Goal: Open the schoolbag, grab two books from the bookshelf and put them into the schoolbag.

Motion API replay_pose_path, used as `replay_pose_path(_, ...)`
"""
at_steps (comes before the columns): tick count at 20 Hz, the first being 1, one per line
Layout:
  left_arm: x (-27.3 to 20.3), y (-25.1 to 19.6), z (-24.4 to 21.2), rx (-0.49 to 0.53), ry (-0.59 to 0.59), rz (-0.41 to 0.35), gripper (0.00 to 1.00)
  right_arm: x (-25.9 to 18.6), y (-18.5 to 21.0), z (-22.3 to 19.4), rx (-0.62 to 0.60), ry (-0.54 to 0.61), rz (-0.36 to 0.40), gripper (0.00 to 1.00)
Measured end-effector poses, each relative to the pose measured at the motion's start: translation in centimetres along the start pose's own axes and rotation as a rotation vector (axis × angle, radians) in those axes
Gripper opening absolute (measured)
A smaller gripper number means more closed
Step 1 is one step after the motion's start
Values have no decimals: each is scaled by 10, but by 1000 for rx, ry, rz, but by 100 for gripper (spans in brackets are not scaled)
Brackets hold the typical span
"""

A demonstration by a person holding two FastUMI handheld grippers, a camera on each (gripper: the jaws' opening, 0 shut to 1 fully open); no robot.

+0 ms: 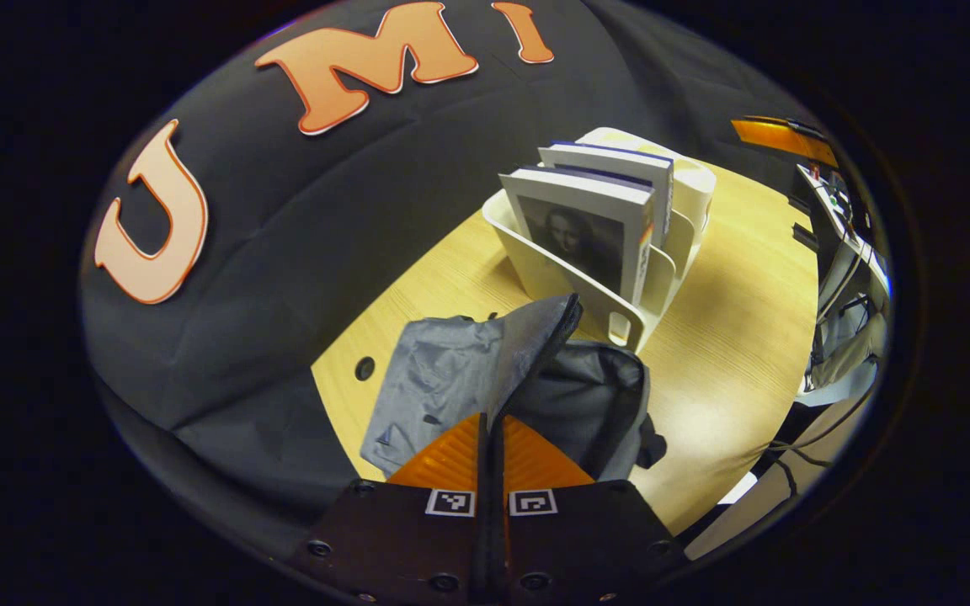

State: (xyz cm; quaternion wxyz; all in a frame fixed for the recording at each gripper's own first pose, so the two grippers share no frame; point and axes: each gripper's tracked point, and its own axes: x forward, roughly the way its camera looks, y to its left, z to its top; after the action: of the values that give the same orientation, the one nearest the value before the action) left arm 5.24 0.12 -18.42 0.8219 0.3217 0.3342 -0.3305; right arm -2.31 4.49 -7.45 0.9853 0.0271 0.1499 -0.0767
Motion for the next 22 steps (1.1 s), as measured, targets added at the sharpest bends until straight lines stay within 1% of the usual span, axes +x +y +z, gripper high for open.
replay_pose_path(2,-6,19,6,14,-17,-12,1,-8,15,2,20,10,0,98)
replay_pose_path(5,-11,48,13,39,-42,-23,1,-16,43,9,46,30,19,98)
replay_pose_path(8,-12,72,25,40,-72,-26,1,-19,76,16,64,92,70,98)
replay_pose_path(12,-17,92,42,37,-128,-28,1,-16,114,42,2,169,141,98)
replay_pose_path(14,-18,97,49,40,-147,-28,1,-5,136,57,-25,214,179,98)
replay_pose_path(17,-15,101,49,30,-145,-30,1,15,171,67,-72,317,252,98)
replay_pose_path(19,-14,103,45,20,-145,-32,1,32,189,69,-119,386,279,98)
replay_pose_path(20,-14,104,44,12,-147,-32,1,42,197,66,-150,427,292,98)
replay_pose_path(22,-12,103,40,-4,-144,-37,0,62,212,50,-171,548,320,98)
